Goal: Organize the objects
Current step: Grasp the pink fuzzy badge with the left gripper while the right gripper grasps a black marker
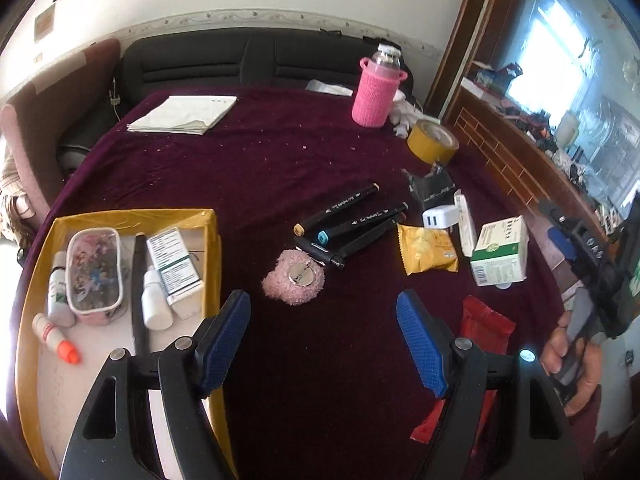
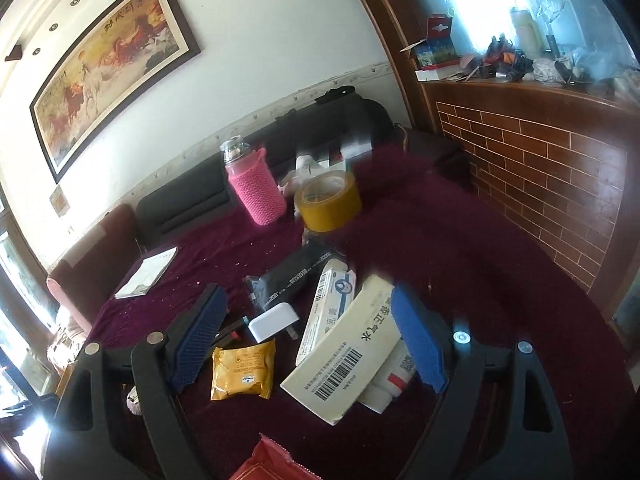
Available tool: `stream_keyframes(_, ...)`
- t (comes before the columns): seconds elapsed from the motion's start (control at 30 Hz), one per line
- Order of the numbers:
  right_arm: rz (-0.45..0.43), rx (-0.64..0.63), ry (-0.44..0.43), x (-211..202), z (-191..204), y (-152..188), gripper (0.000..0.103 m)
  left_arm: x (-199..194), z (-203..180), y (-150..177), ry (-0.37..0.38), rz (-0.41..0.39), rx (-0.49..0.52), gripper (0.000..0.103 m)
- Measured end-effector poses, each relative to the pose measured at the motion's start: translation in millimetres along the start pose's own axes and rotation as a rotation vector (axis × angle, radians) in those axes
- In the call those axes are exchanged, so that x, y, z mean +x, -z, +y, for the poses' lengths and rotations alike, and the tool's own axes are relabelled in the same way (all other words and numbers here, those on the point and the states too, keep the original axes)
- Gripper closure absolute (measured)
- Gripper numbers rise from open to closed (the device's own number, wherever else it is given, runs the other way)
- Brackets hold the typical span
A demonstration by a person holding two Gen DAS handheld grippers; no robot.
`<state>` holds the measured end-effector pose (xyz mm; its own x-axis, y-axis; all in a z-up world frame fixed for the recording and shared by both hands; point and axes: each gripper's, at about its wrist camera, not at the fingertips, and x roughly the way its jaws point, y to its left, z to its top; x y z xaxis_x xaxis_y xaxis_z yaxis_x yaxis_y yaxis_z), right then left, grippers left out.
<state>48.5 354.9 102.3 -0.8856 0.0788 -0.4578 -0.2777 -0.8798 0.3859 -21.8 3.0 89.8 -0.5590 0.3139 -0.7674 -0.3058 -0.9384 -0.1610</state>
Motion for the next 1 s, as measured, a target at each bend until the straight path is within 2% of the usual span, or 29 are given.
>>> stream_keyframes(0.17, 0.023, -0.002, -0.011, 6, 0, 2, 0.019, 64, -14, -7, -0.175, 0.06, 0.166, 0.033)
stream_keyframes(0.3, 0.039, -0.04, -0.018, 10, 8, 7, 0.019, 99, -5, -5, -0.174, 0.146, 0.164, 0.033)
stream_keyframes(0.47, 0.045, -0.083, -0.015, 12, 17, 13, 0.019, 118, -5, -7, -0.168, 0.153, 0.167, 0.034)
stream_keyframes(0.5, 0.048, -0.089, -0.014, 13, 18, 14, 0.019, 118, -6, -8, -0.138, 0.151, 0.168, 0.038)
stream_keyframes(0.53, 0.05, -0.092, -0.013, 13, 18, 14, 0.019, 117, -8, -8, -0.117, 0.154, 0.171, 0.063)
stream_keyframes(0.57, 0.052, -0.093, -0.009, 14, 19, 15, 0.019, 117, -10, -6, -0.116, 0.167, 0.18, 0.071)
stream_keyframes(0.77, 0.08, -0.093, -0.013, 20, 18, 19, 0.019, 81, -12, 7, -0.052, 0.101, 0.177, 0.072)
stream_keyframes(0.9, 0.106, -0.098, -0.031, 25, 21, 24, 0.019, 25, -6, 21, 0.01, 0.002, 0.134, 0.072)
stream_keyframes(1.0, 0.123, -0.138, -0.05, 27, 30, 29, 0.019, -20, 4, 33, 0.024, -0.077, 0.121, 0.072)
